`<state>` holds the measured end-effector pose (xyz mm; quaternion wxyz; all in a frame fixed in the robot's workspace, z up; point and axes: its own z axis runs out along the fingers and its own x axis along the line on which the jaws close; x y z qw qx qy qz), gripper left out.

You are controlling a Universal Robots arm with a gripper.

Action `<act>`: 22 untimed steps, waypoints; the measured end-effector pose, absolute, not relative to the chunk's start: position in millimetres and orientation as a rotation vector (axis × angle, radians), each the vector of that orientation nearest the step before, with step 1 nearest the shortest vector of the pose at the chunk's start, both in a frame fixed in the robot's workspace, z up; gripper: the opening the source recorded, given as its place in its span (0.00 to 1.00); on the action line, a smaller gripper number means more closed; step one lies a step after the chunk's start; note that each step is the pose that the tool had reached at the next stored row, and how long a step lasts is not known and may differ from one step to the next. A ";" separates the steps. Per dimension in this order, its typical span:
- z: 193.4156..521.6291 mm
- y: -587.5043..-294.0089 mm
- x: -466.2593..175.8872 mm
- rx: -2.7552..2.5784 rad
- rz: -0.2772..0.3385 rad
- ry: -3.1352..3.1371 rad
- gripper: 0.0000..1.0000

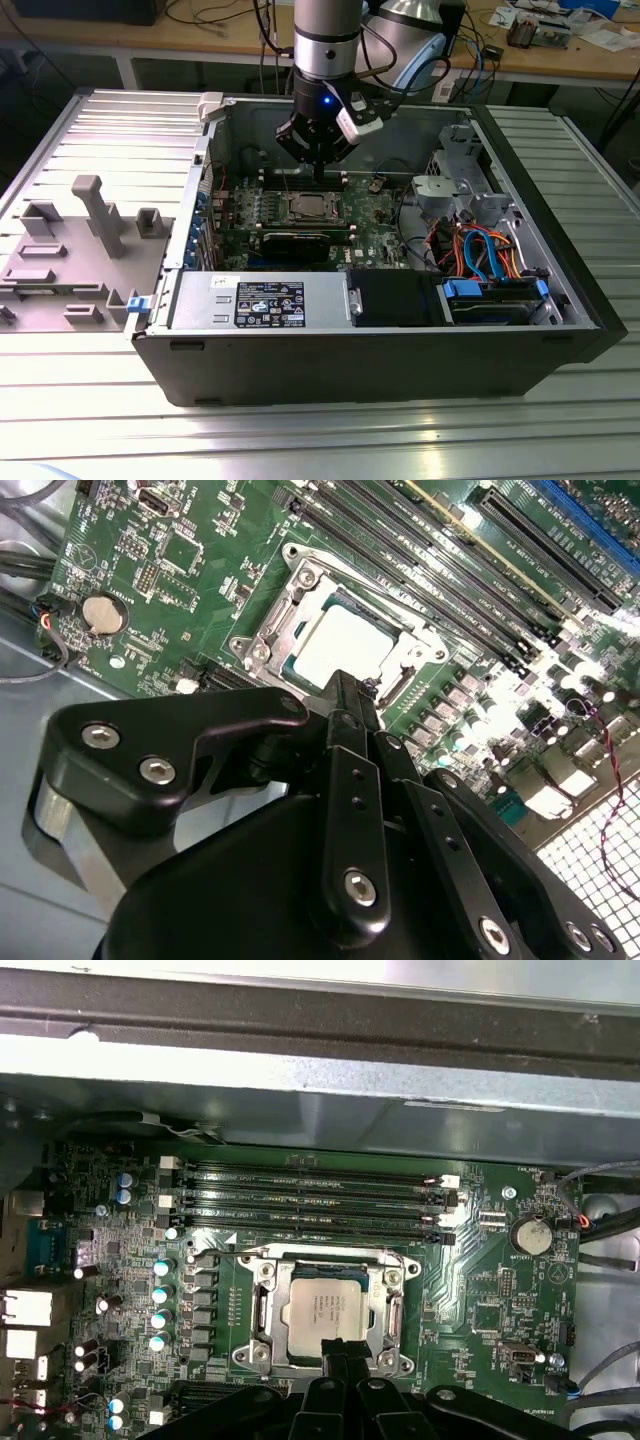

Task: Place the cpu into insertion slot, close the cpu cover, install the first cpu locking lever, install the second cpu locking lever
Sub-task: 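Install the first cpu locking lever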

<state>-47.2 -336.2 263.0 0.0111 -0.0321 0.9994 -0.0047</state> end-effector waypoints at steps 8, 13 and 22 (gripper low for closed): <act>268.6 -336.2 -48.4 -0.100 -0.013 3.118 0.11; 268.6 -336.2 -49.8 -0.100 -0.013 3.118 0.11; 268.6 -336.2 -54.7 -0.100 -0.013 3.118 0.11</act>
